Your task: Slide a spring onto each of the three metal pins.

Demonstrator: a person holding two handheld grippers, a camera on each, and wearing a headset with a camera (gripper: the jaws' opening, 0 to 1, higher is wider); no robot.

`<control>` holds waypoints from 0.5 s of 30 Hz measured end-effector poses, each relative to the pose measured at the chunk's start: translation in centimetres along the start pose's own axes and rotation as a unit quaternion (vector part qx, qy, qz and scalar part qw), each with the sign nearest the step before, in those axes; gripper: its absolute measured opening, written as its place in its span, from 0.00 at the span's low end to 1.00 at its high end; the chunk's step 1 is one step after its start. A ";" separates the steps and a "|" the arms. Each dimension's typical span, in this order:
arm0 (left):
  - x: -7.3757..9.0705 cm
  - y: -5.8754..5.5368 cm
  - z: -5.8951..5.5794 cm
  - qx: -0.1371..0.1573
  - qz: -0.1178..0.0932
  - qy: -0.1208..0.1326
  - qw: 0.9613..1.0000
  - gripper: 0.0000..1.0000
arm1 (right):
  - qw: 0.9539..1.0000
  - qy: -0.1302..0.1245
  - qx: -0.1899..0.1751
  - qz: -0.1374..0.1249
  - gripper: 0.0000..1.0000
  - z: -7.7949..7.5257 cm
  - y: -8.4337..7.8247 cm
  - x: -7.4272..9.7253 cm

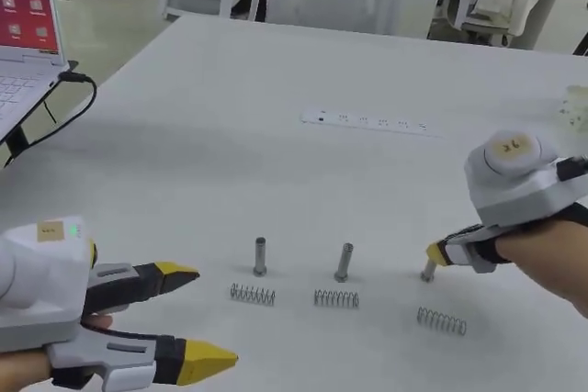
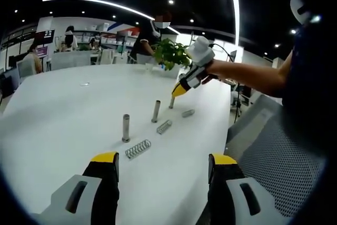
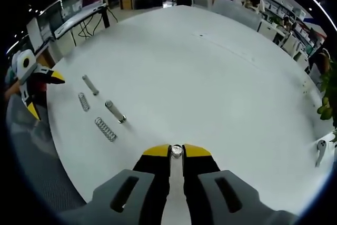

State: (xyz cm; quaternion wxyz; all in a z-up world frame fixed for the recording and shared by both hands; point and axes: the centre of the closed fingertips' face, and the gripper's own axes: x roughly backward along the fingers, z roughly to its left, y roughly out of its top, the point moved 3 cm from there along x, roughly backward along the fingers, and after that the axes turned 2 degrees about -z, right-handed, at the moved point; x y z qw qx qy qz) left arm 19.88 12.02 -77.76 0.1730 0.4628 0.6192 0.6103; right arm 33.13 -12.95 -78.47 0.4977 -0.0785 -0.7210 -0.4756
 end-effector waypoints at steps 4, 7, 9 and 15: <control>0.0 0.0 0.0 -0.001 -0.001 -0.001 1.000 0.64 | 1.000 0.002 0.005 0.001 0.06 0.0 0.0 0.0; 0.0 0.0 0.0 0.000 -0.002 0.001 1.000 0.64 | 1.000 0.003 0.010 0.003 0.06 -0.1 0.0 -0.1; 0.0 0.0 0.0 0.001 -0.003 0.001 1.000 0.64 | 1.000 0.004 0.013 0.006 0.06 -0.2 0.1 -0.1; -0.1 -0.1 0.0 0.003 -0.002 0.000 1.000 0.64 | 1.000 0.008 0.018 0.008 0.08 0.0 0.0 -0.2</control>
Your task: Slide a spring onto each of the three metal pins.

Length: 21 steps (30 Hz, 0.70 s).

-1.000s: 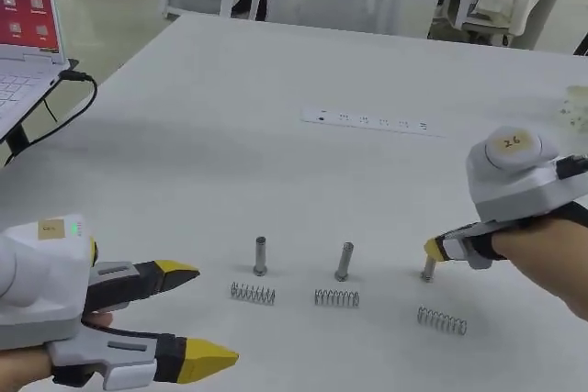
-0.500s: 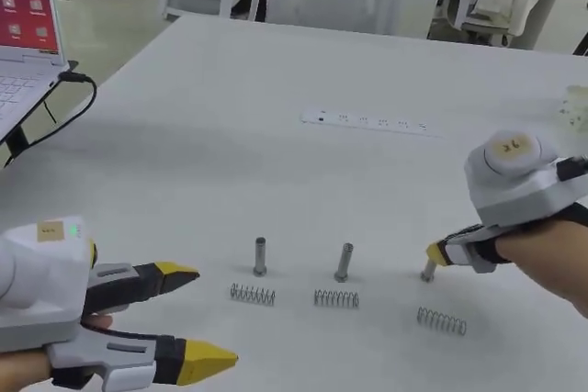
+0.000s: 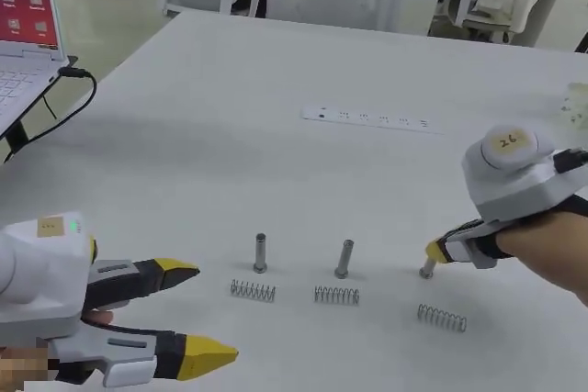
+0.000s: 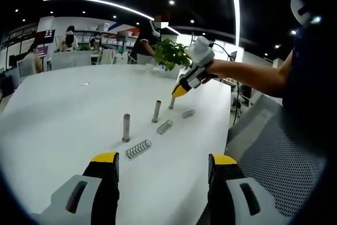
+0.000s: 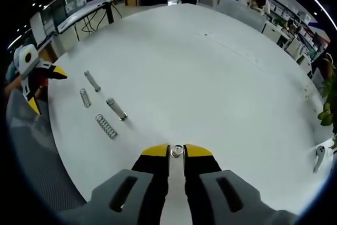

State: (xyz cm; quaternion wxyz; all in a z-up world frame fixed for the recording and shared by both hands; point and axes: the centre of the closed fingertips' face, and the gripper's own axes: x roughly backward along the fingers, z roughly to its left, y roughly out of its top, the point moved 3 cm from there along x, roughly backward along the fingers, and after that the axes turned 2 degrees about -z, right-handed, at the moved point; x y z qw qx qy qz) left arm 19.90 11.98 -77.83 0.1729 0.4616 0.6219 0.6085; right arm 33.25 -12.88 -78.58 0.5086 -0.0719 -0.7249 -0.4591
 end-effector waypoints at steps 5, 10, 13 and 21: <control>0.0 0.0 0.0 0.001 0.000 -0.001 1.000 0.64 | 1.000 0.003 0.001 0.003 0.09 0.1 -0.1 -0.1; -0.1 0.0 0.0 0.000 0.001 -0.002 1.000 0.64 | 1.000 0.005 0.003 0.003 0.10 0.2 -0.2 -0.1; -0.1 0.0 0.1 0.000 0.001 -0.002 1.000 0.64 | 1.000 0.006 0.004 0.002 0.12 0.3 -0.2 -0.1; -0.1 0.0 0.0 0.000 0.000 -0.002 1.000 0.64 | 1.000 0.005 0.008 0.001 0.15 0.1 -0.2 -0.2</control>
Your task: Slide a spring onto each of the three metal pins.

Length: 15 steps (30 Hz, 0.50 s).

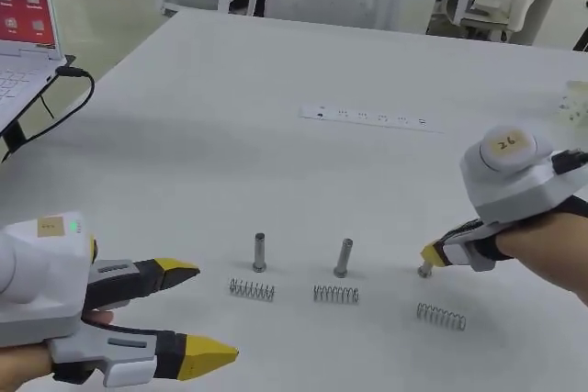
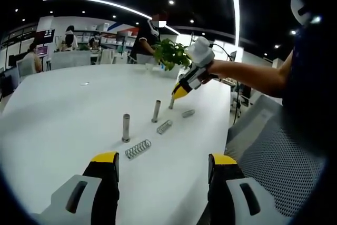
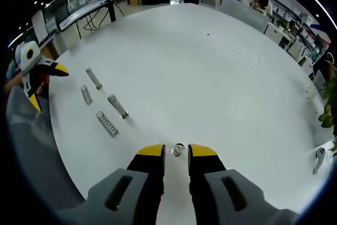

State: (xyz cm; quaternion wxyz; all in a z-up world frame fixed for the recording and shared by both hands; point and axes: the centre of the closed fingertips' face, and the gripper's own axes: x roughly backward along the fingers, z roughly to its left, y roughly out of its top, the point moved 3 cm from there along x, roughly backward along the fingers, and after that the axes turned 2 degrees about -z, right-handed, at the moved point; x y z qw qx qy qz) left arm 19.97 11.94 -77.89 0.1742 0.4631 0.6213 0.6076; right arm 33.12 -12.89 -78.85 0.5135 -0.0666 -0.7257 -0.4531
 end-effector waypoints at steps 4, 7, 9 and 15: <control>0.0 0.0 0.0 0.000 -0.001 0.000 1.000 0.64 | 1.000 0.000 0.003 -0.001 0.17 -0.1 -0.1 0.0; 0.0 0.0 -0.1 0.000 -0.001 0.000 1.000 0.64 | 1.000 0.001 0.005 -0.002 0.18 -0.1 -0.1 0.1; 0.0 0.0 -0.1 0.000 -0.001 0.000 1.000 0.64 | 1.000 0.002 0.005 -0.003 0.18 -0.1 -0.1 0.1; 0.1 0.0 -0.1 -0.001 0.000 0.000 1.000 0.64 | 1.000 0.002 0.007 -0.006 0.19 -0.1 -0.2 0.3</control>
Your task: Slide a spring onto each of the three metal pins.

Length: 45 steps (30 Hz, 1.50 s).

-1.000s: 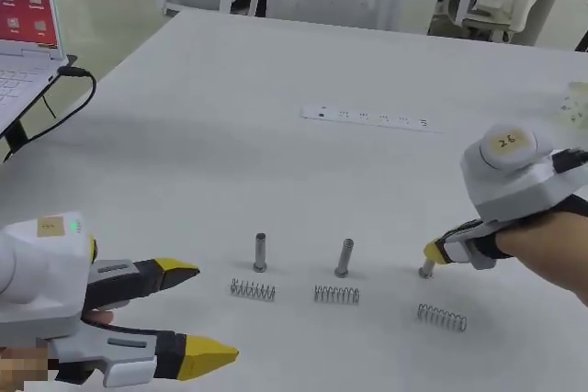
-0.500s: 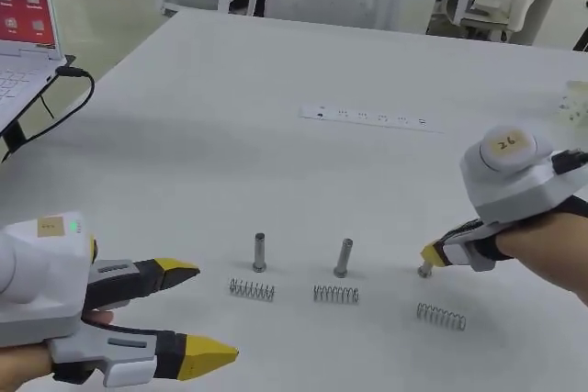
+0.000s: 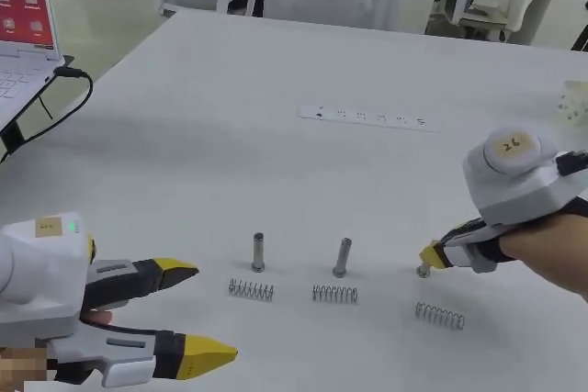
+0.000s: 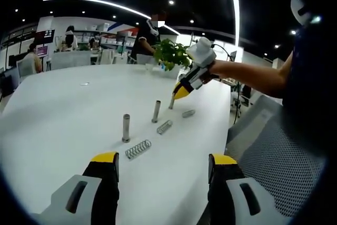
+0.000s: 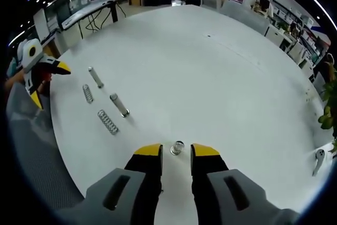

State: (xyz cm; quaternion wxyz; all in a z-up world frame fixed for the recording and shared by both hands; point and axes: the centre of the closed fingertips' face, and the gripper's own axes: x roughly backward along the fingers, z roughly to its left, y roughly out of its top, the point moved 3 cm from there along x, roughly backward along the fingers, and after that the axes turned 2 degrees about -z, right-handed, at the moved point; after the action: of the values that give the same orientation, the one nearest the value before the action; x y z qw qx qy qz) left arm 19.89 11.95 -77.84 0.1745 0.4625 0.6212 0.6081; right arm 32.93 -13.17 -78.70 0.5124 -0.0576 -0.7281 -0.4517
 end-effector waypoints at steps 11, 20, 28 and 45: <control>0.0 0.0 0.0 -0.001 0.001 -0.001 1.000 0.64 | 1.000 -0.001 0.002 -0.001 0.20 -0.1 -0.7 0.7; 0.1 0.1 -0.1 -0.002 0.002 -0.001 1.000 0.64 | 1.000 0.003 0.024 0.005 0.21 0.3 -1.8 1.5; 0.1 0.2 -0.2 -0.003 0.002 -0.001 1.000 0.64 | 1.000 0.016 0.023 0.000 0.21 0.8 -2.2 2.2; 0.2 0.2 -0.2 -0.004 0.001 0.002 1.000 0.63 | 0.996 0.070 0.052 0.016 0.21 2.2 -4.3 2.1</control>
State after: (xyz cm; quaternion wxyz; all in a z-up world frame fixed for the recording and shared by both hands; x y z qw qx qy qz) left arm 19.69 12.00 -77.55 0.1743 0.4616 0.6185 0.6116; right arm 28.05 -14.87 -79.69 0.5719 -0.0108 -0.7115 -0.4081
